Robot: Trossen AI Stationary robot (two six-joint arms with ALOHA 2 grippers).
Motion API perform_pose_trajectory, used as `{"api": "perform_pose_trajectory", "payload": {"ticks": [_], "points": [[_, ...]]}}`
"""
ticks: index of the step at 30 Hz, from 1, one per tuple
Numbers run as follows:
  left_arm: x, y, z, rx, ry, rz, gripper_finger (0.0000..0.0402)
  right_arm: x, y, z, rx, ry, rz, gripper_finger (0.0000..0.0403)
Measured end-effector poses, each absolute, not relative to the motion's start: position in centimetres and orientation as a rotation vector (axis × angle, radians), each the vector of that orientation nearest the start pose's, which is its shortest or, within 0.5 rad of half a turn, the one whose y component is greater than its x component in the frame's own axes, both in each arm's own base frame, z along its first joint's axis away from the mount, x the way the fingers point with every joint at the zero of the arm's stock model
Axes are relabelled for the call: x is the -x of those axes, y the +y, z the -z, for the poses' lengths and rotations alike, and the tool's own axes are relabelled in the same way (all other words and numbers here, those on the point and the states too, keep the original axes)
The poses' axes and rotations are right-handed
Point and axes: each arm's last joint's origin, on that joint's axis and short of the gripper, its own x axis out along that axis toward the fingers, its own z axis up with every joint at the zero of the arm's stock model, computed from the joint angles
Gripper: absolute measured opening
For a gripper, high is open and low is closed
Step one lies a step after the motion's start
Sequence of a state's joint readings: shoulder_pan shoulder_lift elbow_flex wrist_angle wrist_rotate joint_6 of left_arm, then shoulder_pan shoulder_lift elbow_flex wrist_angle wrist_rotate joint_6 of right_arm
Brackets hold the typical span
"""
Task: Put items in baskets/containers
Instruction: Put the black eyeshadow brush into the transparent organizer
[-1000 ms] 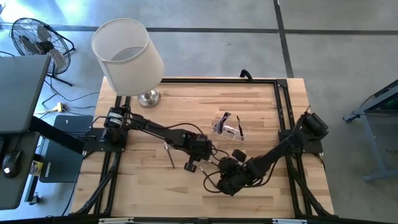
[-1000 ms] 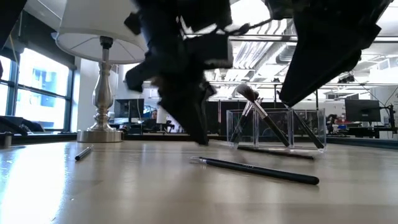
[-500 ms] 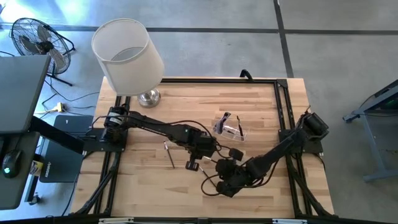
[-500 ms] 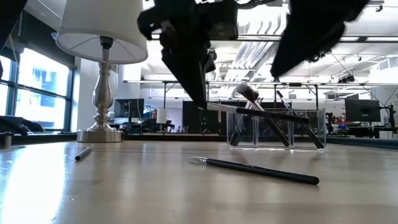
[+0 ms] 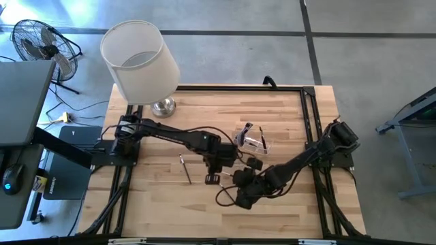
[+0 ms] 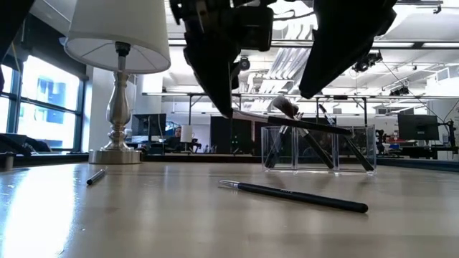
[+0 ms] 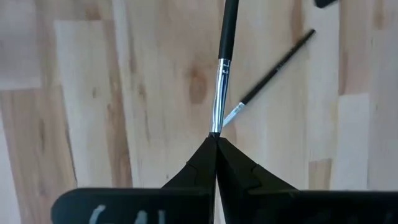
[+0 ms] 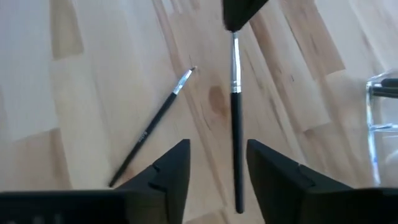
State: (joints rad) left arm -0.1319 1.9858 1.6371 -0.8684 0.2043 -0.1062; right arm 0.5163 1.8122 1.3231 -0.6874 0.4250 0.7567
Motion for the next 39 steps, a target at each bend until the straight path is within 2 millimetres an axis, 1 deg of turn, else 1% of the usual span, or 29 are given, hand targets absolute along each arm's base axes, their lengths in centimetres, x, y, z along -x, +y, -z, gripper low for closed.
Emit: {"api": "perform_pose_trajectory", "payload": {"ticks": [4, 7, 11, 17, 28, 33, 39], "points": [[-40.7, -5.3, -22.8, 0.210, 1.237, 0.232, 0.0000, -32.0, 16.6, -21.0, -0.087, 1.000, 0.338, 0.0182], [-40.8, -5.0, -22.8, 0.265, 1.241, 0.228, 0.0000, -31.8, 16.5, -20.9, -0.036, 1.018, 0.341, 0.0190], [-40.9, -4.7, -22.9, 0.341, 1.239, 0.253, 0.0000, -31.6, 16.4, -20.8, 0.018, 1.029, 0.337, 0.0192], [-41.7, -4.6, -23.4, 0.423, 1.158, 0.261, 0.0000, -32.0, 16.1, -20.8, 0.043, 1.040, 0.288, 0.0192], [-42.0, -4.8, -23.6, 0.491, 1.131, 0.282, 0.0000, -31.5, 15.6, -20.6, 0.082, 1.114, 0.295, 0.0191], [-42.3, -4.9, -23.8, 0.527, 1.109, 0.292, 0.0000, -31.4, 15.6, -20.5, 0.084, 1.135, 0.281, 0.0168], [-42.3, -4.9, -23.9, 0.548, 1.109, 0.291, 0.0000, -31.3, 15.6, -20.5, 0.077, 1.148, 0.269, 0.0110]]}}
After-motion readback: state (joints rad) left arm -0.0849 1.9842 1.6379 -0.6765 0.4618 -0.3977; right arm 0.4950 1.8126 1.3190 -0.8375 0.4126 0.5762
